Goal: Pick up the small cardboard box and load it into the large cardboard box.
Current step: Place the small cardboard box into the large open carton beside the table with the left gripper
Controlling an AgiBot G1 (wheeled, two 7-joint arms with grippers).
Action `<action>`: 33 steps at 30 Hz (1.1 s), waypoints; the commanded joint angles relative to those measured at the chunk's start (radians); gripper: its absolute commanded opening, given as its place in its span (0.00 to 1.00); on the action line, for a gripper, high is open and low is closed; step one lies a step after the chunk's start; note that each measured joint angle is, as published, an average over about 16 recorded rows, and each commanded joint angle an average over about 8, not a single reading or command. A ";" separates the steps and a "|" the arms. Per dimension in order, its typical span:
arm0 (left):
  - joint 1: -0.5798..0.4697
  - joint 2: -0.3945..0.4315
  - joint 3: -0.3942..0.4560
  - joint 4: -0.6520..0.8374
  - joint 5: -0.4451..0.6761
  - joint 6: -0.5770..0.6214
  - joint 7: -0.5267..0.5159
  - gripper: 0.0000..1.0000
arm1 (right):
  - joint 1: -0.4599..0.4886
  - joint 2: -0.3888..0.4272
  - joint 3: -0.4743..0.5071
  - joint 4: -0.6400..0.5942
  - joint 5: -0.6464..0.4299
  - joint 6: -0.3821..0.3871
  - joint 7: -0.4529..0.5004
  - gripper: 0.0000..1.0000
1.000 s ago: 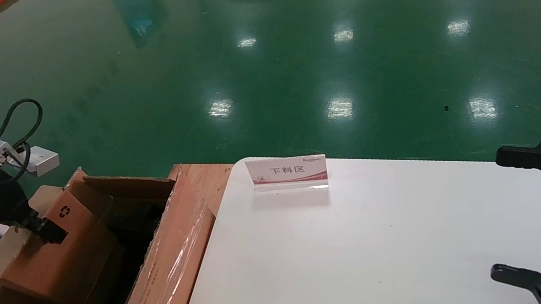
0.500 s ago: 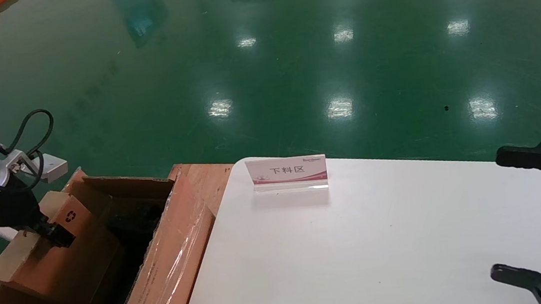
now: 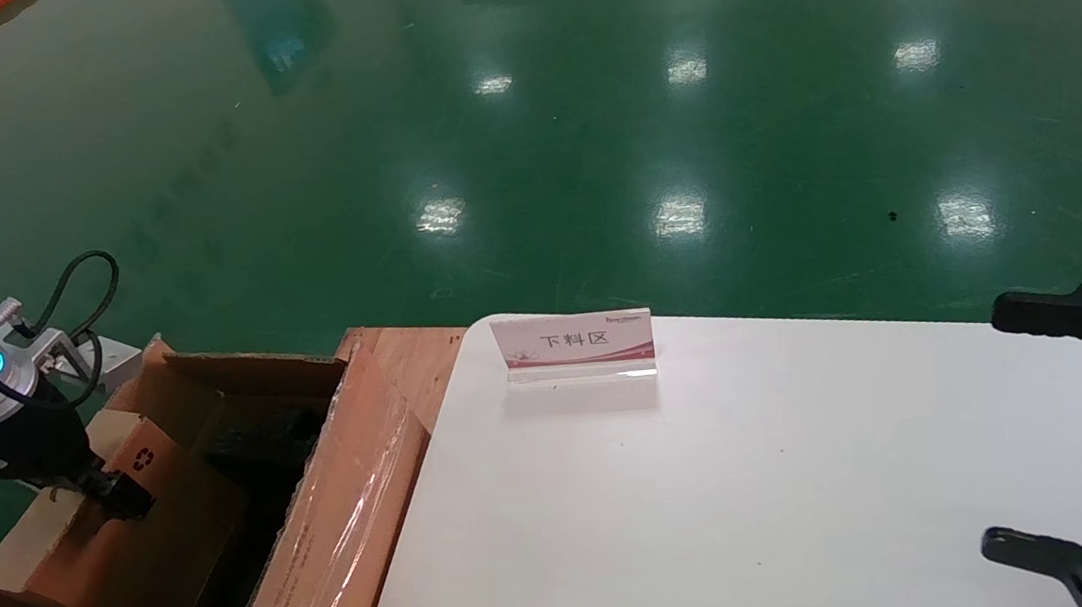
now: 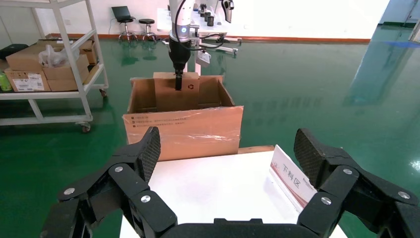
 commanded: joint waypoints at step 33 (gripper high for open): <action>0.002 0.001 -0.004 0.006 -0.005 -0.001 0.001 1.00 | 0.000 0.000 0.000 0.000 0.000 0.000 0.000 1.00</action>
